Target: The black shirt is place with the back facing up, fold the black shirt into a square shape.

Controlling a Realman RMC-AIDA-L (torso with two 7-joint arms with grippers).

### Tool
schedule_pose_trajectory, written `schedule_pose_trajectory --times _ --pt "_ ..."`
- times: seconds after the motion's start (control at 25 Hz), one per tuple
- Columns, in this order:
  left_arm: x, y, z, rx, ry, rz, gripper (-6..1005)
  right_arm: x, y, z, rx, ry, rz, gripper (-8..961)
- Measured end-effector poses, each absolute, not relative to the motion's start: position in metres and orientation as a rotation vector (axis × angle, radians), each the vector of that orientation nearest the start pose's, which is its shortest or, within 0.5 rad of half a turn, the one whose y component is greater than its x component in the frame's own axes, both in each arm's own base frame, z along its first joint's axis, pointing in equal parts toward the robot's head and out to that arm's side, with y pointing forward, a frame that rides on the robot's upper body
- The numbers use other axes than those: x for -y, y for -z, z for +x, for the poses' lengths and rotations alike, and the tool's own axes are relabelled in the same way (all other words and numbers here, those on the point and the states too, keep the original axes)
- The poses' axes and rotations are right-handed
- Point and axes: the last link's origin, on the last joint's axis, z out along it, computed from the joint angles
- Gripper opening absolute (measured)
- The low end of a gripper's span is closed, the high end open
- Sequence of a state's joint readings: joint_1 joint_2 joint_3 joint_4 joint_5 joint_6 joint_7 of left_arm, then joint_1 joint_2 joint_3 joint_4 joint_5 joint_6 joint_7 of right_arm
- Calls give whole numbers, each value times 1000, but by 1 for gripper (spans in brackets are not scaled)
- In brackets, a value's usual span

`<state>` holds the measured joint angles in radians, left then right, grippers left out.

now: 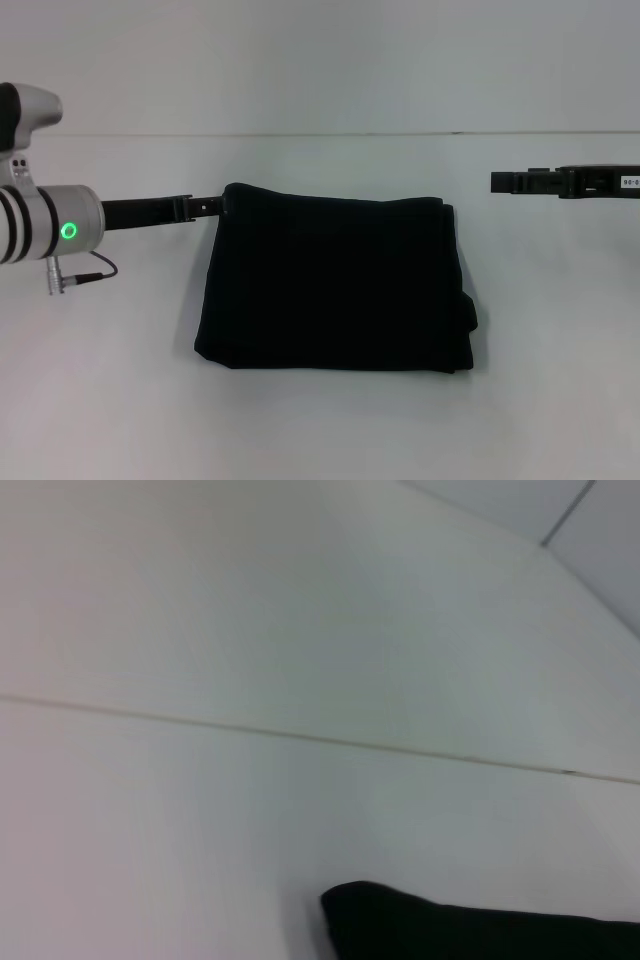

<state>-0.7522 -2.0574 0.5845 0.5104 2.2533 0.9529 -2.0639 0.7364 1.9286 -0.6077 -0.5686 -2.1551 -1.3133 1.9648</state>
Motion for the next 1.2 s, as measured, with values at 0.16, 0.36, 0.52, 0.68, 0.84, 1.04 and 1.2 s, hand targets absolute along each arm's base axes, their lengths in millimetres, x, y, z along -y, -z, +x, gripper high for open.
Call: schedule_pose_trajectory --times 0.16,0.36,0.52,0.68,0.84,1.04,1.2 --pt "-423 13 -278 1423 441 -2093 947 -415 -54 258 -1225 -548 -2395 928" --pt "-422 26 -271 1432 431 -2122 948 -417 -54 256 -1216 -548 -2393 928" --pt "-422 32 -265 1433 434 -2144 948 -419 -54 255 -1212 -547 -2389 927" --pt "-422 34 -262 1426 426 -2161 947 -419 -55 255 -1210 -546 -2385 927" --pt "-423 35 -263 1426 418 -2149 903 -419 -55 255 -1210 -546 -2384 927" --pt "-423 34 -265 1435 429 -2130 830 -420 -55 255 -1208 -546 -2386 927" --pt "-423 35 -265 1429 424 -2135 654 -420 -55 255 -1205 -546 -2387 927"
